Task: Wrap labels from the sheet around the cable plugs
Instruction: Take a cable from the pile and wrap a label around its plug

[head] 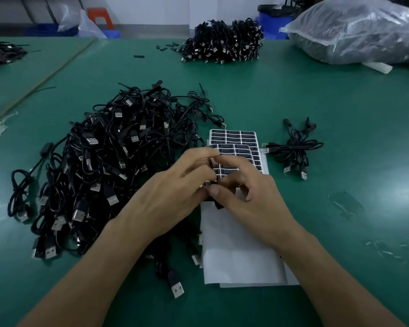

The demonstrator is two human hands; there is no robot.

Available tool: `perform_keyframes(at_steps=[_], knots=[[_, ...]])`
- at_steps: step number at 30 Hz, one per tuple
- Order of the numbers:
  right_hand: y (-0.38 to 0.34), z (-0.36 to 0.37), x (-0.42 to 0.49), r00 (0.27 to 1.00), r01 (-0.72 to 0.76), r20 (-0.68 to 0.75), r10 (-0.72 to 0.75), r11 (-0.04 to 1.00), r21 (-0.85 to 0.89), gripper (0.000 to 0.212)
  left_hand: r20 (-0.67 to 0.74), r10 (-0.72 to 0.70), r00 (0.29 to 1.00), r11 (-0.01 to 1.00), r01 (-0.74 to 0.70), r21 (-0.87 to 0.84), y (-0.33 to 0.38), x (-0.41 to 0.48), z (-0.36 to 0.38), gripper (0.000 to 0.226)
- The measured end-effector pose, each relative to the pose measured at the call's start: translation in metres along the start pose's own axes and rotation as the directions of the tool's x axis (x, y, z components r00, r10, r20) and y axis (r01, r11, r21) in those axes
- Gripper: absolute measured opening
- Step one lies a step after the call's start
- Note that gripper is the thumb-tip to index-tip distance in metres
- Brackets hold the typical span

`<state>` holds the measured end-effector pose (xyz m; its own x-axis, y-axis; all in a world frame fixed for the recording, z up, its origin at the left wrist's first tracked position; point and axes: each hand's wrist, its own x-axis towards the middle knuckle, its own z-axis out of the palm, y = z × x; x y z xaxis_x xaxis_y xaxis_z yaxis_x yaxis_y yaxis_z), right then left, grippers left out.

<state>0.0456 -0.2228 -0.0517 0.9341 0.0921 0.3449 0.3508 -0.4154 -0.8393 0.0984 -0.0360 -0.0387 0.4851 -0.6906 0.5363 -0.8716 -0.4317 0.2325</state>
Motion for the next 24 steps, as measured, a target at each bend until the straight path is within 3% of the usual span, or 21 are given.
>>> perform_keyframes(at_steps=[4,8,13,18,22,24], knots=[[0.003,-0.001,0.001,0.990,0.002,-0.143,-0.005,1.000,-0.017,0.033,-0.076,-0.140,0.987,0.990,0.137,-0.035,-0.005,-0.004,-0.001,0.017],[0.000,-0.006,0.006,0.929,0.071,-0.367,-0.033,0.993,0.090,0.035,0.072,-0.359,0.931,0.914,0.334,0.229,-0.013,-0.003,0.004,0.034],[-0.003,-0.008,0.007,0.860,0.165,-0.509,-0.043,0.966,0.197,0.034,0.167,-0.531,0.831,0.789,0.413,0.454,-0.020,0.004,0.009,0.070],[-0.003,-0.010,0.009,0.816,0.156,-0.578,0.027,0.952,0.264,0.029,0.129,-0.610,0.782,0.664,0.415,0.622,-0.027,0.012,0.011,0.079],[0.000,-0.025,0.012,0.702,0.187,-0.698,0.143,0.908,0.374,0.026,0.011,-0.654,0.756,0.642,0.548,0.536,-0.035,0.017,0.009,0.065],[0.001,-0.027,0.013,0.724,0.180,-0.677,0.135,0.909,0.375,0.025,-0.010,-0.668,0.744,0.640,0.582,0.502,-0.035,0.019,0.009,0.058]])
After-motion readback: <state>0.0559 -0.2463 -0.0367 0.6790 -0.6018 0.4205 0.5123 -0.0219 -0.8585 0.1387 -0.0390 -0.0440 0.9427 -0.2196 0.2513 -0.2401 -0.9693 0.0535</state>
